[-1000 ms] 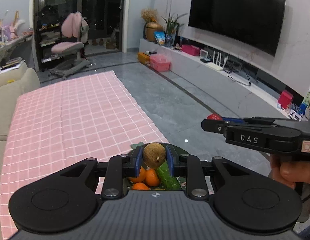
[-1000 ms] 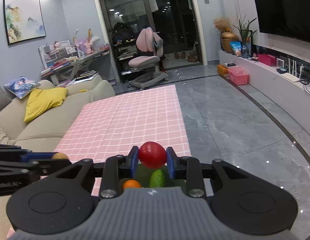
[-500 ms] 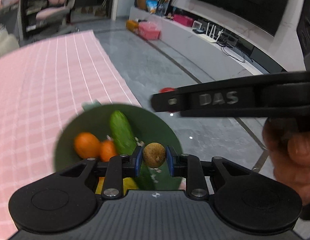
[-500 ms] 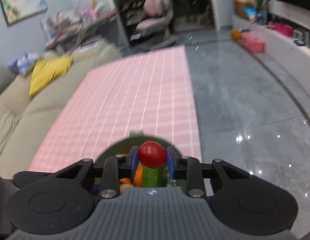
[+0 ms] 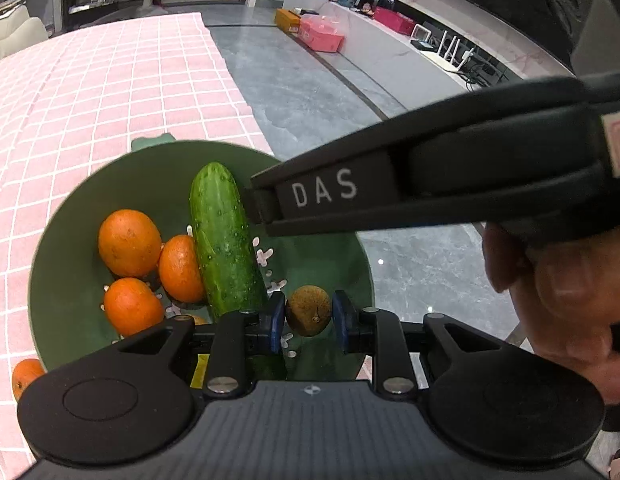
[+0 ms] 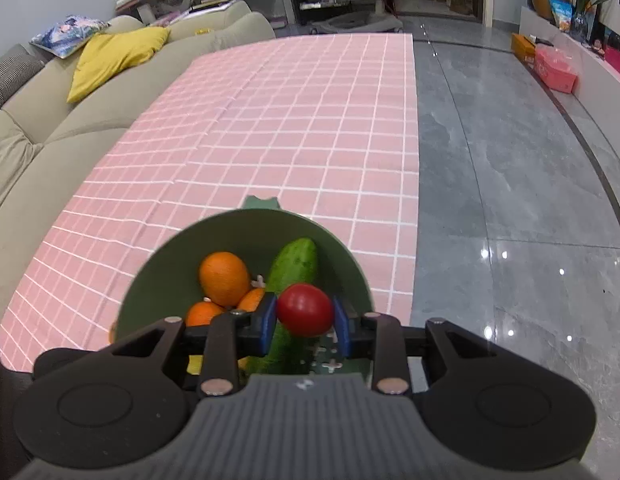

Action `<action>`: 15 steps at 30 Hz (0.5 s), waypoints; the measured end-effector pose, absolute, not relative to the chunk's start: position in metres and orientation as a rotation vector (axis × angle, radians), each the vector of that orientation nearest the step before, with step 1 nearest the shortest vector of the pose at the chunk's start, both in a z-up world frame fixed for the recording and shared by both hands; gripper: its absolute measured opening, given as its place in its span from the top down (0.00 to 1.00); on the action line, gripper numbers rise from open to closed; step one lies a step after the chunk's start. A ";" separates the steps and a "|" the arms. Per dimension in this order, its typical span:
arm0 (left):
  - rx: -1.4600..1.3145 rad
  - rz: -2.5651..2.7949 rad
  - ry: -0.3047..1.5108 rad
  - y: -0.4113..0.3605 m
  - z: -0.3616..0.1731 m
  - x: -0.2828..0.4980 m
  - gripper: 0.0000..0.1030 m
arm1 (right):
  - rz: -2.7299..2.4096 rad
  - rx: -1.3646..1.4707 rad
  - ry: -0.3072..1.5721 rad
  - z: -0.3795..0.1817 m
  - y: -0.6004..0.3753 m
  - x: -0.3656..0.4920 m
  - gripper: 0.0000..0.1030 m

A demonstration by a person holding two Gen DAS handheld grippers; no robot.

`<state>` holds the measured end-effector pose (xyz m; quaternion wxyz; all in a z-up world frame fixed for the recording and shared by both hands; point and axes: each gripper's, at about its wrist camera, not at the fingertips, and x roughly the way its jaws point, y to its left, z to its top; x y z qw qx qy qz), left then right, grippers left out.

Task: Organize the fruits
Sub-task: 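Carry kiwi and tomato over the green colander and release both inside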

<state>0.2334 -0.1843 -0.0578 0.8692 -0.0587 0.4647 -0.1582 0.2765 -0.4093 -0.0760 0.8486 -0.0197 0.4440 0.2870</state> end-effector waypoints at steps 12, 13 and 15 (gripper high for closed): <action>-0.148 -0.330 0.981 -0.182 -0.058 0.237 0.63 | 0.623 -0.095 0.991 -0.100 -0.399 0.285 0.64; -0.148 -0.334 0.974 -0.182 -0.055 0.235 0.61 | 0.628 -0.088 0.984 -0.097 -0.400 0.284 0.56; -0.142 -0.344 0.952 -0.177 -0.045 0.229 0.56 | 0.625 -0.082 0.960 -0.090 -0.400 0.282 0.52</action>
